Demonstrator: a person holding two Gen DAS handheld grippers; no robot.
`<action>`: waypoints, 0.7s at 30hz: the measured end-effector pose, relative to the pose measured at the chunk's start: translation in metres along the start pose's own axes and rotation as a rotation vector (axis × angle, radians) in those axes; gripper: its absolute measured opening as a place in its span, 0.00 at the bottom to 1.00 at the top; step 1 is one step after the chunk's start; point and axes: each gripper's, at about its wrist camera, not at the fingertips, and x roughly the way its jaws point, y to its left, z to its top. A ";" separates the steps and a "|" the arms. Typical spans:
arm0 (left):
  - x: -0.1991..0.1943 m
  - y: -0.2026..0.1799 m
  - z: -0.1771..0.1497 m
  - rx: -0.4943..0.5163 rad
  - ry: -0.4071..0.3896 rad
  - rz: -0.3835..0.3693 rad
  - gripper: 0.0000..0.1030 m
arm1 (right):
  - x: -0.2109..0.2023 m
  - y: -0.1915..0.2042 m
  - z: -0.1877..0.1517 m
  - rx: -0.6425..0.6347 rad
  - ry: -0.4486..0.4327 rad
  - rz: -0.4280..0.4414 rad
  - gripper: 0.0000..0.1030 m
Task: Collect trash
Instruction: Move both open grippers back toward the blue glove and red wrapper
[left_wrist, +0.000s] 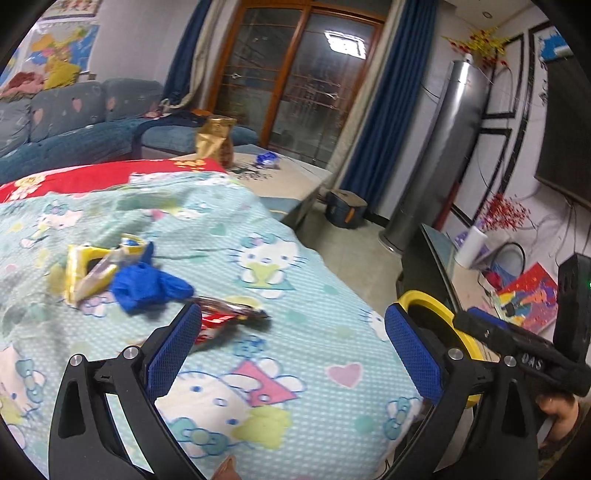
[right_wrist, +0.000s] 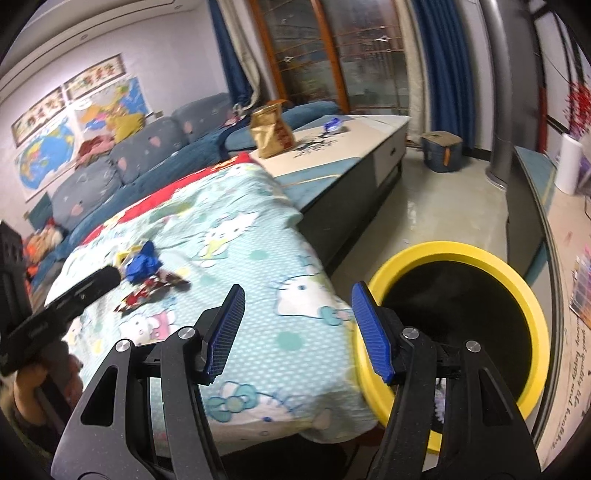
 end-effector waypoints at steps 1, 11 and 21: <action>-0.002 0.004 0.000 -0.007 -0.006 0.006 0.93 | 0.002 0.006 0.000 -0.015 0.007 0.005 0.51; -0.010 0.064 0.009 -0.088 -0.014 0.054 0.93 | 0.028 0.063 0.011 -0.132 0.055 0.050 0.51; -0.002 0.117 0.020 -0.145 0.042 0.065 0.93 | 0.070 0.113 0.020 -0.226 0.098 0.078 0.50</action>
